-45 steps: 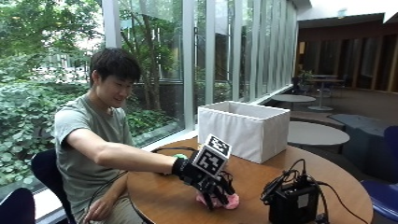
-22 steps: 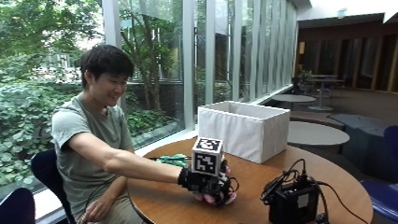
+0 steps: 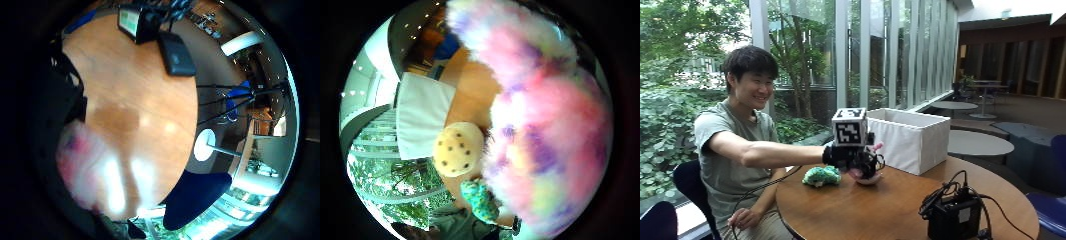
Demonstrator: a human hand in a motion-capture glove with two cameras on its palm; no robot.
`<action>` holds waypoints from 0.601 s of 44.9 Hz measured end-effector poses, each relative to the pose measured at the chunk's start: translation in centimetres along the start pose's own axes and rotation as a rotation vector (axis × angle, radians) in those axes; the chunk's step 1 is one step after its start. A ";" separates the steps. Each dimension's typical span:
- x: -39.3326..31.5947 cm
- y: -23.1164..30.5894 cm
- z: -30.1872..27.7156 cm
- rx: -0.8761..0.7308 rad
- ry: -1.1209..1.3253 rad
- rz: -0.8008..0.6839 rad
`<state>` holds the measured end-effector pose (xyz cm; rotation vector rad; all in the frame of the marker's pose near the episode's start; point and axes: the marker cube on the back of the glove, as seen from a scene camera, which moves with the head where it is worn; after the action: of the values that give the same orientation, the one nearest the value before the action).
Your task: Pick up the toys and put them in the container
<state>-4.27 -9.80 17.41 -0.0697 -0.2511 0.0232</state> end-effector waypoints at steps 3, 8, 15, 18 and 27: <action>-1.0 0.3 -3.2 0.016 0.007 -0.024; -3.0 0.2 -8.1 0.035 0.033 -0.044; -6.0 -0.3 -12.7 0.076 0.012 -0.073; -7.9 -0.5 -14.4 0.103 0.009 -0.095; -15.5 -1.4 -18.7 0.139 -0.141 -0.181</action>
<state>-14.63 -12.95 -4.43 0.0930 -0.3954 -0.1344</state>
